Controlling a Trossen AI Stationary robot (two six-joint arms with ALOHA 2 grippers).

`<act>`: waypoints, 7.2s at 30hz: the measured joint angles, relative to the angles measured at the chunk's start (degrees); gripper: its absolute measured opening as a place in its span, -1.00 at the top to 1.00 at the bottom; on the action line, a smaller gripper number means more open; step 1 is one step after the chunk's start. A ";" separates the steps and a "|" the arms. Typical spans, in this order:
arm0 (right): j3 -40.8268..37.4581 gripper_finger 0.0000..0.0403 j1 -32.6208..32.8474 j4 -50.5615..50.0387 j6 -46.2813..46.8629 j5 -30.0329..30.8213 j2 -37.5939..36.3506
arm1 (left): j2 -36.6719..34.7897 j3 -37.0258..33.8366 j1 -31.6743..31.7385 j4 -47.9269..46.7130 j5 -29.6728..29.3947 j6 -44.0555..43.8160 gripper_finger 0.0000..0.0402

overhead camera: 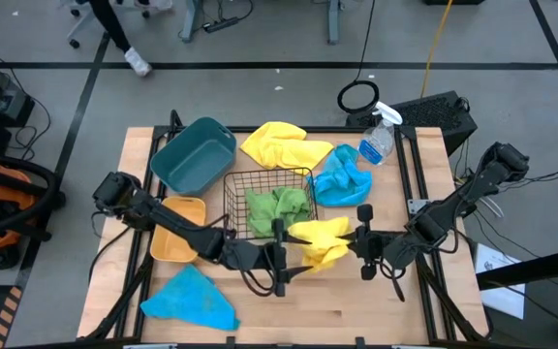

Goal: Sort microfiber towel by color & place in baskets
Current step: Put the bottom yellow microfiber towel into the blue bin, then put the yellow microfiber towel into the blue bin

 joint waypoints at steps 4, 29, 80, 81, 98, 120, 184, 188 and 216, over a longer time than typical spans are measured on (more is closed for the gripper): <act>0.00 0.89 -0.07 0.43 -2.04 0.25 0.00 | 0.95 0.00 -0.42 -0.04 1.77 -2.26 -0.53; 0.00 0.89 -3.76 1.21 -3.39 -0.60 0.02 | 7.65 -0.02 4.36 6.84 -8.17 -1.33 -0.97; 0.00 -0.32 -2.56 -7.11 11.81 -2.07 0.17 | -17.99 0.00 2.00 -39.14 -31.45 -9.75 0.89; 0.00 -0.32 -2.56 -7.73 11.84 -2.07 0.17 | -20.11 -0.01 2.57 -41.84 -32.43 -10.01 0.89; 0.00 -0.32 -2.56 -8.80 10.67 -2.05 0.17 | -36.11 -6.90 31.44 -72.58 -24.40 -26.22 0.83; 0.00 -0.32 -2.60 -8.73 9.51 -1.77 0.17 | -35.45 -24.96 57.56 -51.09 -1.39 -12.66 0.71; 0.01 -0.14 -63.09 25.37 -46.68 -33.40 -0.11 | -31.87 -20.39 18.30 -41.02 -13.01 -34.48 -0.25; 0.07 -0.07 -74.56 30.27 -37.76 -43.36 4.43 | -30.09 -20.39 17.51 -39.93 -13.06 -34.09 -0.25; 25.82 -0.05 -78.89 2.09 -31.95 -49.49 47.65 | -28.57 -20.31 16.44 -34.92 -12.65 -33.43 -0.25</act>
